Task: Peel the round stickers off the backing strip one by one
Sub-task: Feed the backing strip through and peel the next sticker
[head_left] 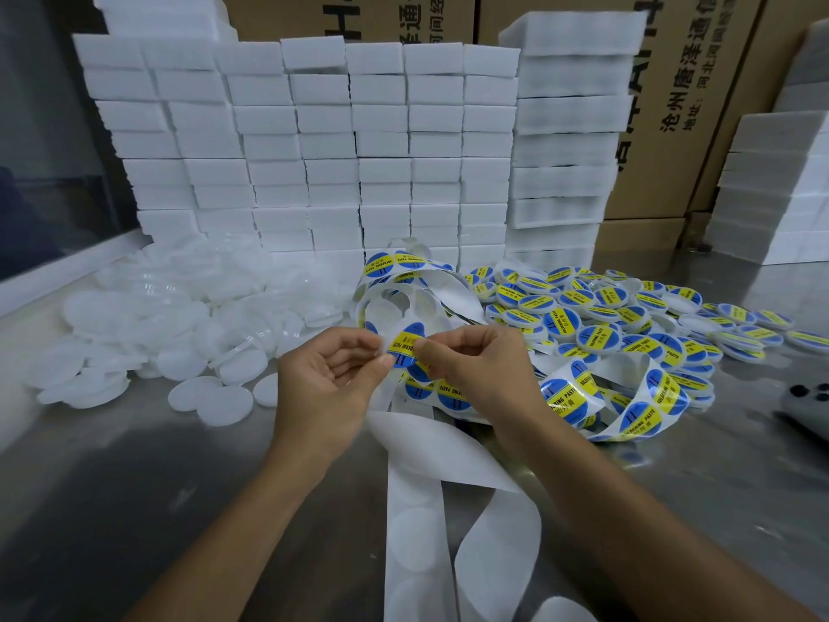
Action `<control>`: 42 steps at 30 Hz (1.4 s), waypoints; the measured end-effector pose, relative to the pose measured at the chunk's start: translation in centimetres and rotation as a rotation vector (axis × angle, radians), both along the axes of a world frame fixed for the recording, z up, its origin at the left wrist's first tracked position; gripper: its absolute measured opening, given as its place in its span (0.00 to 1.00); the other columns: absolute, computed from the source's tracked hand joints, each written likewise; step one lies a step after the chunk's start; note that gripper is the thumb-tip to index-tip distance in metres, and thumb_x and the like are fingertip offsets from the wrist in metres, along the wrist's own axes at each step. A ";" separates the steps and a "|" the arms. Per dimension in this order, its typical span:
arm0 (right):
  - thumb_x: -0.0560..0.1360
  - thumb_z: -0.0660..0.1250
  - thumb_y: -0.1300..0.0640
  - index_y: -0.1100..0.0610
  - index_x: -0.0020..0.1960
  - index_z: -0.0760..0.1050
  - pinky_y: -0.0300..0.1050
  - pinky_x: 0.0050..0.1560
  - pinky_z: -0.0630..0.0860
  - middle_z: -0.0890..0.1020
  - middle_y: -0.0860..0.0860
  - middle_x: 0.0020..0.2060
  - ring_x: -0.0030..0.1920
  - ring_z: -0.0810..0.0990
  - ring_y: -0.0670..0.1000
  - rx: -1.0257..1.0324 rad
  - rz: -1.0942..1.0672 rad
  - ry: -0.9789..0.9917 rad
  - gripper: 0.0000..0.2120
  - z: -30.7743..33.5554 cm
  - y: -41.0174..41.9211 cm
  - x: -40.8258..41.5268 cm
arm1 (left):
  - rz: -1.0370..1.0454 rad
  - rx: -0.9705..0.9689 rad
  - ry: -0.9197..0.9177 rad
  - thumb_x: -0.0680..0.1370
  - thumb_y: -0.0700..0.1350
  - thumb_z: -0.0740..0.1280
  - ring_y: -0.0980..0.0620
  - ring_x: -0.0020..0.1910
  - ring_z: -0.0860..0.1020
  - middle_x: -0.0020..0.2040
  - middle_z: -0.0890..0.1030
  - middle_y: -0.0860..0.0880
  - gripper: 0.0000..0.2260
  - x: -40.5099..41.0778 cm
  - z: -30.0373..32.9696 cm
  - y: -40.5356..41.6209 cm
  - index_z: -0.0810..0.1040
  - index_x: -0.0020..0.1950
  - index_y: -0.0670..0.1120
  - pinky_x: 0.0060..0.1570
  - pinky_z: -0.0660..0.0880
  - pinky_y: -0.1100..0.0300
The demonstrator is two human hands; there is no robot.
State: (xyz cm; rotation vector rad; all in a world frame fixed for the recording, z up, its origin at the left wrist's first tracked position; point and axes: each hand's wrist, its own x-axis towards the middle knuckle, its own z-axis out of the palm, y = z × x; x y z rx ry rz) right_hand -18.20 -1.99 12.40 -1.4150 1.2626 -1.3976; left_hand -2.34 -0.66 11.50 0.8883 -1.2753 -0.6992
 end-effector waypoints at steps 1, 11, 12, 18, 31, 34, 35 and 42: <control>0.70 0.77 0.53 0.53 0.37 0.84 0.34 0.31 0.77 0.85 0.50 0.31 0.32 0.83 0.46 -0.002 -0.005 0.011 0.06 -0.1 0.0 -0.1 | -0.001 -0.001 0.002 0.70 0.29 0.73 0.62 0.36 0.82 0.35 0.84 0.58 0.12 0.0 0.0 0.0 0.80 0.41 0.46 0.40 0.75 0.72; 0.73 0.75 0.49 0.51 0.60 0.79 0.39 0.38 0.79 0.83 0.48 0.42 0.35 0.82 0.46 -0.319 -0.014 0.205 0.17 -1.3 0.2 1.0 | -0.325 0.229 0.436 0.64 0.37 0.73 0.45 0.41 0.85 0.42 0.85 0.40 0.08 0.3 0.3 0.0 0.78 0.40 0.42 0.44 0.81 0.59; 0.73 0.74 0.50 0.53 0.63 0.78 0.41 0.39 0.80 0.83 0.50 0.43 0.36 0.82 0.47 -0.312 0.012 0.198 0.20 -1.4 0.2 1.3 | -0.364 0.229 0.451 0.65 0.37 0.72 0.45 0.43 0.85 0.42 0.85 0.40 0.07 0.3 0.3 0.0 0.78 0.40 0.41 0.44 0.81 0.58; 0.79 0.68 0.59 0.63 0.50 0.81 0.44 0.34 0.79 0.84 0.58 0.35 0.30 0.81 0.51 -0.285 -0.015 -0.007 0.08 -0.8 0.0 0.8 | -0.456 0.281 0.404 0.66 0.37 0.71 0.46 0.40 0.85 0.44 0.85 0.40 0.10 0.2 0.2 0.1 0.76 0.44 0.37 0.41 0.81 0.59; 0.77 0.69 0.50 0.61 0.37 0.77 0.53 0.33 0.80 0.82 0.53 0.28 0.29 0.81 0.53 -0.302 -0.120 0.061 0.16 -1.5 0.0 1.3 | -0.458 0.230 0.313 0.64 0.40 0.72 0.47 0.38 0.84 0.40 0.85 0.42 0.09 0.0 0.4 0.5 0.76 0.41 0.40 0.39 0.81 0.59; 0.75 0.71 0.47 0.59 0.35 0.76 0.48 0.31 0.77 0.81 0.51 0.27 0.27 0.80 0.50 -0.348 -0.140 0.040 0.17 -1.5 -0.1 1.1 | -0.486 0.203 0.297 0.64 0.42 0.72 0.48 0.40 0.84 0.41 0.85 0.42 0.11 -0.3 0.5 0.6 0.75 0.42 0.40 0.40 0.81 0.59; 0.72 0.73 0.43 0.57 0.34 0.76 0.46 0.30 0.76 0.81 0.51 0.27 0.27 0.80 0.49 -0.350 -0.154 0.050 0.19 -1.4 0.1 1.2 | -0.489 0.193 0.279 0.64 0.42 0.73 0.48 0.40 0.84 0.41 0.84 0.42 0.11 -0.3 0.5 0.6 0.75 0.42 0.40 0.40 0.81 0.60; 0.72 0.71 0.38 0.58 0.30 0.71 0.48 0.29 0.72 0.77 0.51 0.23 0.25 0.74 0.48 -0.302 -0.157 0.088 0.26 -1.1 0.3 1.0 | -0.476 0.171 0.107 0.69 0.41 0.70 0.45 0.41 0.81 0.43 0.84 0.40 0.09 0.3 0.7 0.7 0.73 0.44 0.38 0.41 0.80 0.58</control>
